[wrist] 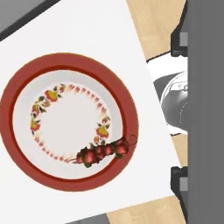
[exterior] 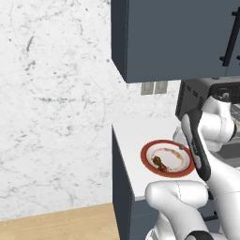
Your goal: Pick up the kebab skewer and baguette bread, and place them inside the toaster oven. Close the toaster oven door and start by setting the timer.
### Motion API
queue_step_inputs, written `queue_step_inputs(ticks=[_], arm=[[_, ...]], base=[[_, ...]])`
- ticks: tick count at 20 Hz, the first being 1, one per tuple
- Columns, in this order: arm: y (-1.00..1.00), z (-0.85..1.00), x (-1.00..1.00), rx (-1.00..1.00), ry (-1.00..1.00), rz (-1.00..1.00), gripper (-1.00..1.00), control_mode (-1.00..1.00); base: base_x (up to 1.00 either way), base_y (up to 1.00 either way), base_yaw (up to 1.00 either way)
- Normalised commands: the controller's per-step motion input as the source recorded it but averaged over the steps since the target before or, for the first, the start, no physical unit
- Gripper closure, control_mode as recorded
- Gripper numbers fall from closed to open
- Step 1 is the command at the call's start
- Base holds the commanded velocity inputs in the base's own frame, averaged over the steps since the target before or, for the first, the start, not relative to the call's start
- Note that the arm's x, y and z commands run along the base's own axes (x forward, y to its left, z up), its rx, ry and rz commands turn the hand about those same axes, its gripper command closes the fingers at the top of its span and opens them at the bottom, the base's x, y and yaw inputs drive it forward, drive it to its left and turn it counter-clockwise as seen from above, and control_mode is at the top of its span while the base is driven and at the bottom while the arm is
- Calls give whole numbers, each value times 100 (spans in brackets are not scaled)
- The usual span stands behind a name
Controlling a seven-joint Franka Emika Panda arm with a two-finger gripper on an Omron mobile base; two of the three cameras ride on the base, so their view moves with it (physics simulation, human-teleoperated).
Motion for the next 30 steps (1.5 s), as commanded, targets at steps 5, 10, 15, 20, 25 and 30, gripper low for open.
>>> queue_step_inputs(ticks=[5,10,15,20,25,30], arm=[[21,-8,8,0,0,3,-100,-100],[41,-27,0,0,-6,4,-100,-100],[35,-46,15,0,-1,7,-100,-100],[3,-28,41,-6,0,12,-100,-100],[2,-24,3,-12,1,8,-100,-100],[0,-39,24,-2,4,6,-100,-100]], base=[[0,0,0],[0,0,0],[0,0,0],[0,0,0],[0,0,0],[0,0,0]])
